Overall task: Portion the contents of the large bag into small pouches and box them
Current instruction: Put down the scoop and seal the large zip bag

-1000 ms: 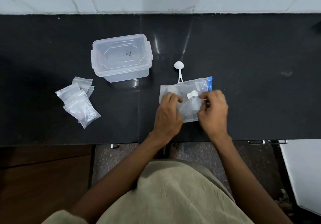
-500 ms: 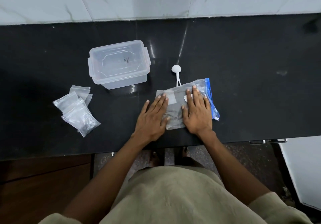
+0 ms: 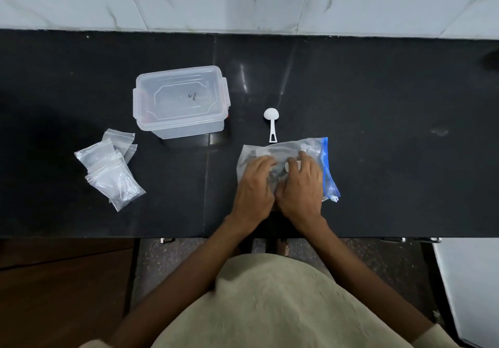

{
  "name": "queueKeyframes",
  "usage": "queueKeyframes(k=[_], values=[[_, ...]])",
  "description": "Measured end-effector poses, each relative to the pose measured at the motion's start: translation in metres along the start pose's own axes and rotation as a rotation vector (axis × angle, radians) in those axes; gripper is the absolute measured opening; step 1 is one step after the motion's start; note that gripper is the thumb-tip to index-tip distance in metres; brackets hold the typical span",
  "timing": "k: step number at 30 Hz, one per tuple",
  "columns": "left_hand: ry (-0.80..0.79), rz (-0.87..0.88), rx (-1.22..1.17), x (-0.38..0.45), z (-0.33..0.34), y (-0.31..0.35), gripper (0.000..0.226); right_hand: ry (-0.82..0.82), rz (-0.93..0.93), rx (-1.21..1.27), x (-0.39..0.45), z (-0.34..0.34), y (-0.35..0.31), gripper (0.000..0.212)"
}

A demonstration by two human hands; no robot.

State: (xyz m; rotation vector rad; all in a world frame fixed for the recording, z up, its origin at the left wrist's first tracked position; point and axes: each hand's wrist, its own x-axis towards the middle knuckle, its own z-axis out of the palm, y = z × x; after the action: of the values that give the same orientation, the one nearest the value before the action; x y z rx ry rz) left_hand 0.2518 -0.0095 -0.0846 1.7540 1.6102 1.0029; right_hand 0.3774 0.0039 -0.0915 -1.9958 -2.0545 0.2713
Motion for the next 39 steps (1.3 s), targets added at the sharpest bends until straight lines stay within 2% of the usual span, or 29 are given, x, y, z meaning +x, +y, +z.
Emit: queueKeyframes(k=[1,3,6,9,13,17,21,24,26,30,33,35,36,37,39], values=[[-0.065,-0.010,0.020,0.003,0.011,-0.003,0.049,0.040,-0.068,0.014,0.004,0.003,0.000,0.039],[-0.179,-0.046,0.131,0.007,0.027,-0.016,0.058,0.027,-0.181,0.076,0.013,0.012,0.005,0.036],[-0.252,0.020,0.425,0.009,0.029,-0.030,0.067,-0.105,-0.229,0.142,0.017,0.018,0.017,0.059],[-0.254,0.104,0.604,0.007,0.024,-0.030,0.067,-0.133,-0.207,0.018,0.017,0.016,0.032,0.070],[-0.258,0.056,0.635,0.006,0.019,-0.033,0.073,-0.127,-0.137,-0.073,0.013,0.013,0.045,0.078],[-0.243,-0.036,0.633,-0.002,0.005,-0.040,0.095,-0.113,-0.092,-0.060,0.003,0.012,0.047,0.085],[-0.255,-0.094,0.613,-0.003,-0.002,-0.040,0.113,-0.168,-0.047,-0.083,-0.003,-0.002,0.047,0.092],[-0.289,-0.111,0.656,-0.002,0.000,-0.036,0.115,-0.064,-0.022,0.020,0.008,-0.014,0.031,0.063],[-0.307,-0.127,0.670,-0.001,0.000,-0.033,0.114,-0.039,-0.078,0.094,0.020,-0.007,0.019,0.057],[-0.315,-0.119,0.696,-0.002,-0.001,-0.032,0.105,-0.179,-0.239,0.005,0.028,0.021,0.016,0.072],[-0.316,-0.128,0.708,0.000,-0.003,-0.030,0.108,-0.195,-0.142,0.003,0.029,0.018,0.024,0.085],[-0.333,-0.141,0.706,0.000,-0.004,-0.028,0.116,-0.220,-0.025,0.120,0.036,0.006,0.026,0.088],[-0.339,-0.144,0.705,0.000,-0.003,-0.028,0.119,-0.248,0.040,0.260,0.039,-0.004,0.027,0.082],[-0.339,-0.150,0.704,0.000,-0.002,-0.027,0.121,-0.273,0.096,0.441,0.043,-0.018,0.027,0.069],[-0.336,-0.168,0.689,0.001,-0.002,-0.023,0.123,-0.217,0.192,0.806,0.045,-0.048,0.028,0.034]])
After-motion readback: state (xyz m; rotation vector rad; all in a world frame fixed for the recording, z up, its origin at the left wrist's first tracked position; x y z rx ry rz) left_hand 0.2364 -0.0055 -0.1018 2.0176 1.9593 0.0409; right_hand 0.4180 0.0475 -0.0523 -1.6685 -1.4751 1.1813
